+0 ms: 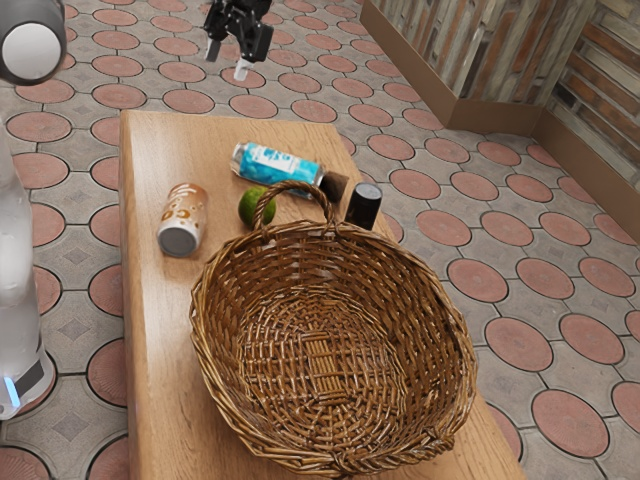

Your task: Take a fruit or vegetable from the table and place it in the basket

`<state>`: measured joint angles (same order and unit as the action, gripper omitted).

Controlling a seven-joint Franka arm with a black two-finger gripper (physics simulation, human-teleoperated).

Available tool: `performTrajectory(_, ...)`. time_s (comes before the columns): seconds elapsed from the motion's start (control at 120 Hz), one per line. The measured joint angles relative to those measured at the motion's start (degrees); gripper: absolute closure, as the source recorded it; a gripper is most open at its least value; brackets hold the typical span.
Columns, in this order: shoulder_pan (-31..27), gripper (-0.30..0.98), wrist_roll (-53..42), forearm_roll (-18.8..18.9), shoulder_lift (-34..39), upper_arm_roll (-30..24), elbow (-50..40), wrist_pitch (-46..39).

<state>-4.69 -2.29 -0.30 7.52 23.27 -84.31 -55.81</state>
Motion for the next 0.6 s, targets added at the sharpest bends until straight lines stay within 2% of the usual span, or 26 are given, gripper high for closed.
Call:
performTrajectory(0.133, 0.4, 0.02, -0.9, -0.1, 0.1, 0.4, -0.3, -11.1)
performTrajectory(0.192, 0.5, 0.02, -1.2, 2.0, 0.2, -3.9, 12.1, -12.5)
performTrajectory(0.25, 4.5, 0.02, -1.5, 3.7, -1.1, -6.7, 16.7, -13.4)
performTrajectory(0.333, 9.3, 0.02, -1.8, 5.3, -2.5, -8.6, 18.1, -14.3)
performTrajectory(0.467, 9.4, 0.02, -2.3, 4.5, -3.8, -7.9, 17.2, -15.6)
performTrajectory(0.517, 8.5, 0.02, -2.5, 4.1, -2.4, -7.8, 12.2, -17.1)
performTrajectory(0.6, 9.1, 0.02, -2.7, 3.6, 5.9, -7.5, -9.0, -26.5)
